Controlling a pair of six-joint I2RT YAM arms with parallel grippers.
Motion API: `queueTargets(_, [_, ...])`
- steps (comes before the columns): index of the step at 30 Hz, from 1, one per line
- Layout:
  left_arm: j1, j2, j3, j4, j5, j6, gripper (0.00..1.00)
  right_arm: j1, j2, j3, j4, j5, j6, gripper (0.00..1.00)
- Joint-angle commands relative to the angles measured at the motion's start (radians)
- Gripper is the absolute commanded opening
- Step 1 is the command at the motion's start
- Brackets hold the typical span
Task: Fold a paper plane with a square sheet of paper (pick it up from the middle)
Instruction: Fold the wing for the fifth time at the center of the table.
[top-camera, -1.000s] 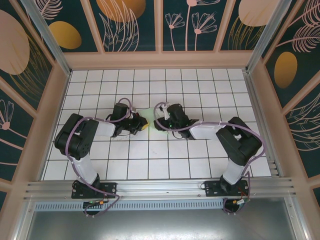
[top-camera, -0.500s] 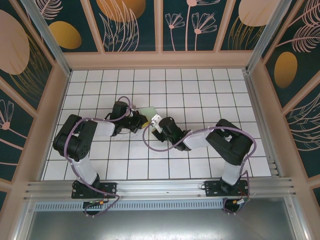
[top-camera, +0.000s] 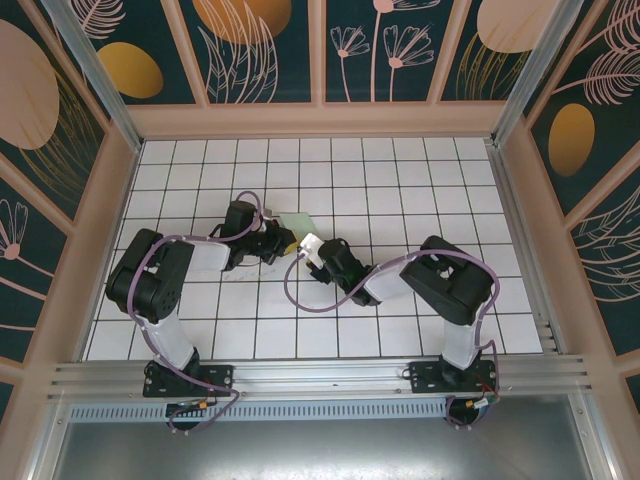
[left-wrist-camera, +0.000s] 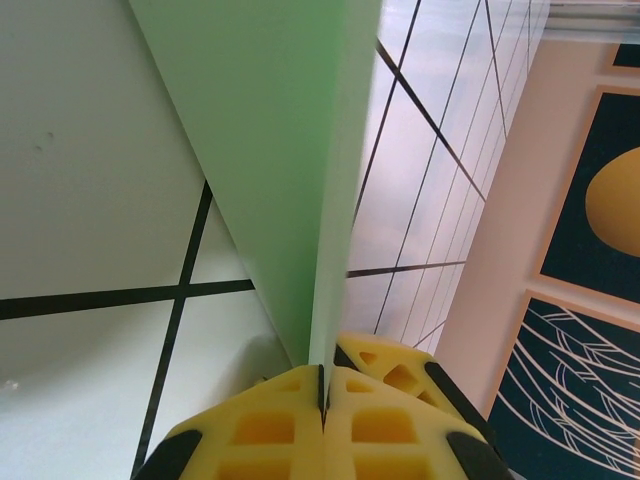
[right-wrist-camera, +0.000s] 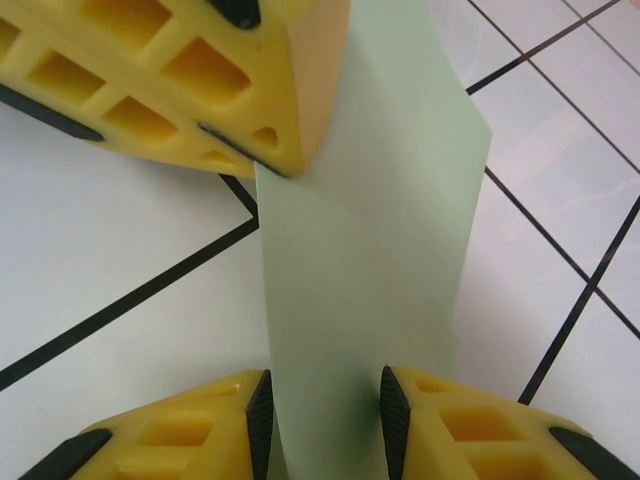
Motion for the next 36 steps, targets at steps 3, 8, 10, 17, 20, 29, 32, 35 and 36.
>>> queueTargets(3, [-0.005, -0.025, 0.02, -0.031, 0.015, -0.007, 0.0, 0.004, 0.028, 0.005, 0.073, 0.031, -0.041, 0.37])
queueTargets(8, [-0.005, -0.024, 0.021, -0.036, 0.013, -0.006, 0.01, 0.005, 0.027, 0.016, 0.064, 0.014, -0.053, 0.26])
queueTargets(10, [-0.004, -0.026, 0.021, -0.039, 0.013, -0.005, 0.01, 0.004, 0.027, 0.019, 0.058, 0.009, -0.054, 0.24])
queueTargets(17, [-0.005, -0.027, 0.025, -0.051, 0.008, 0.001, 0.02, 0.004, 0.025, 0.021, 0.059, 0.009, -0.057, 0.2])
queueTargets(20, [-0.005, -0.025, 0.025, -0.053, 0.009, 0.004, 0.02, 0.004, 0.027, 0.025, 0.064, 0.013, -0.057, 0.21])
queueTargets(29, [-0.005, -0.028, 0.026, -0.058, 0.008, 0.005, 0.03, 0.002, 0.048, 0.056, 0.047, 0.015, -0.055, 0.22])
queueTargets(32, [-0.005, -0.034, 0.027, -0.059, 0.008, 0.007, 0.07, 0.003, 0.047, 0.053, 0.038, 0.013, -0.049, 0.14])
queueTargets(35, [-0.001, -0.042, 0.04, -0.065, 0.0, 0.014, 0.18, 0.0, 0.038, 0.049, 0.025, -0.003, -0.028, 0.07])
queueTargets(36, [0.003, -0.046, 0.045, -0.071, -0.006, 0.019, 0.22, -0.002, 0.033, 0.047, 0.022, -0.012, -0.019, 0.05])
